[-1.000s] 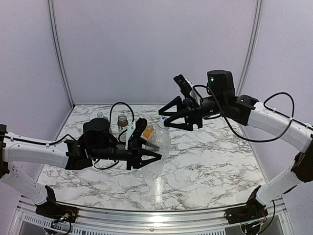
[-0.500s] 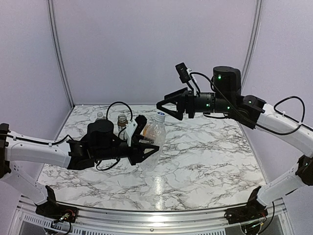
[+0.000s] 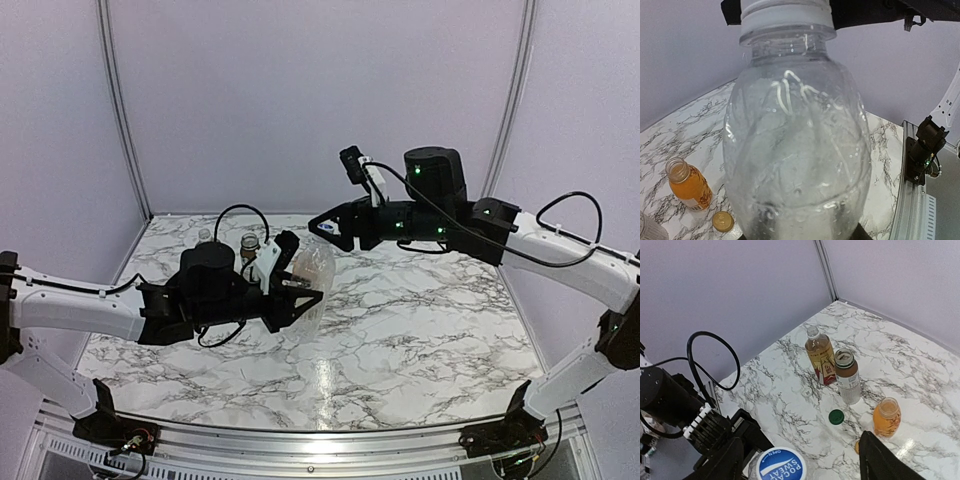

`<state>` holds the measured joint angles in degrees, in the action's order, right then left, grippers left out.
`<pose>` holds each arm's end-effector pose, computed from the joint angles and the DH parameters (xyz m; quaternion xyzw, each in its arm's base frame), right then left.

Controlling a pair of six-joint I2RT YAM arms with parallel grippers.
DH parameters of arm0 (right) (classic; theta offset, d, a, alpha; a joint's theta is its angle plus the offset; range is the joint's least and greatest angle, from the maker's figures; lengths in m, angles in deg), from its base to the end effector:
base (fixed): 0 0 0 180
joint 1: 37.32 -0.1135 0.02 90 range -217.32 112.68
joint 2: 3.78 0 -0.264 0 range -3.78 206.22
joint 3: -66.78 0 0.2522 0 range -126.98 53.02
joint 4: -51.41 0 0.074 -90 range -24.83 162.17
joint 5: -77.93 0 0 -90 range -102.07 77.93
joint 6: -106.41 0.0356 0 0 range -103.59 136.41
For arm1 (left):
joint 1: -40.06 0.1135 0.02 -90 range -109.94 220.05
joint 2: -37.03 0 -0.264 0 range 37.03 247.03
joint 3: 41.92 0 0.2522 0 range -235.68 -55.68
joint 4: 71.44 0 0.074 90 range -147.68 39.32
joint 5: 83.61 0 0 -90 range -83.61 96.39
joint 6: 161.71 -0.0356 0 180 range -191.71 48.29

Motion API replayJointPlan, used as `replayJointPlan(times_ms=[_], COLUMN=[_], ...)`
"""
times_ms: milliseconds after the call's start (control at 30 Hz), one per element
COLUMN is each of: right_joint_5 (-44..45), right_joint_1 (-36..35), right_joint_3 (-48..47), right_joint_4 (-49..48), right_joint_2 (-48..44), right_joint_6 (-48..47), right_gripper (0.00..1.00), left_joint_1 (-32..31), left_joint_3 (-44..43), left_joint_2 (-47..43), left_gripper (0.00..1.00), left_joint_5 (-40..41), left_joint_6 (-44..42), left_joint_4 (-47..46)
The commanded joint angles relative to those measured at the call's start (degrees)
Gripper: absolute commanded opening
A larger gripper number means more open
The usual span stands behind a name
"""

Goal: Unscrew the bottle caps
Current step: Unscrew the bottle cap from the plastic bottle.

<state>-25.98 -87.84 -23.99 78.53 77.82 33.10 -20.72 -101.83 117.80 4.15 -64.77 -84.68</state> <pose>0.2056 0.2630 0.3814 -0.3017 0.7474 0.4047 0.4320 0.1559 -0.2816 0.2697 0.3521 0.6650 -0.3791 0.5386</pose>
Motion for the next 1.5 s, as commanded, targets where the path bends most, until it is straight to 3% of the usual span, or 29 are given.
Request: replayJointPlan(times_ms=[0,167,500,700,867,967,1100,1467], right_joint_5=[-0.33,-1.79,-3.98,-5.0,-6.07,-5.15,-6.48,-31.55], right_joint_1=[-0.53,-0.49,-0.5,-0.54,-0.53,-0.44,0.1,2.59], right_joint_3=[-2.15,-1.78,-1.33,-0.58,0.59,1.4,1.79,4.05], right_joint_4=[-0.27,-0.88,-1.59,-2.61,-4.07,-4.34,-3.86,-5.91], right_joint_2=[0.57,1.03,1.37,0.98,-0.29,-1.67,-3.36,-6.0], right_joint_6=[0.88,1.2,1.7,2.06,1.2,-0.07,-3.66,-20.54], right_gripper=[0.65,0.52,0.4,0.23,0.0,0.0,0.0,0.0], left_joint_1=[-0.31,-0.31,-0.31,-0.31,-0.31,-0.29,-0.1,1.22], left_joint_3=[-1.72,-1.75,-1.6,-1.27,-1.05,-0.96,-0.38,-0.69], left_joint_2=[0.26,0.27,0.0,-0.21,-1.03,-1.96,-3.47,-5.86], left_gripper=[0.21,0.21,0.21,0.21,0.21,0.21,0.24,0.22], left_joint_5=[1.43,1.62,1.98,1.98,4.33,3.77,-1.94,-30.64], left_joint_6=[-0.95,-1.04,-1.05,-0.94,-0.79,-0.92,-2.33,-2.36], left_joint_4=[0.62,0.73,0.88,0.91,0.92,0.9,0.9,0.9])
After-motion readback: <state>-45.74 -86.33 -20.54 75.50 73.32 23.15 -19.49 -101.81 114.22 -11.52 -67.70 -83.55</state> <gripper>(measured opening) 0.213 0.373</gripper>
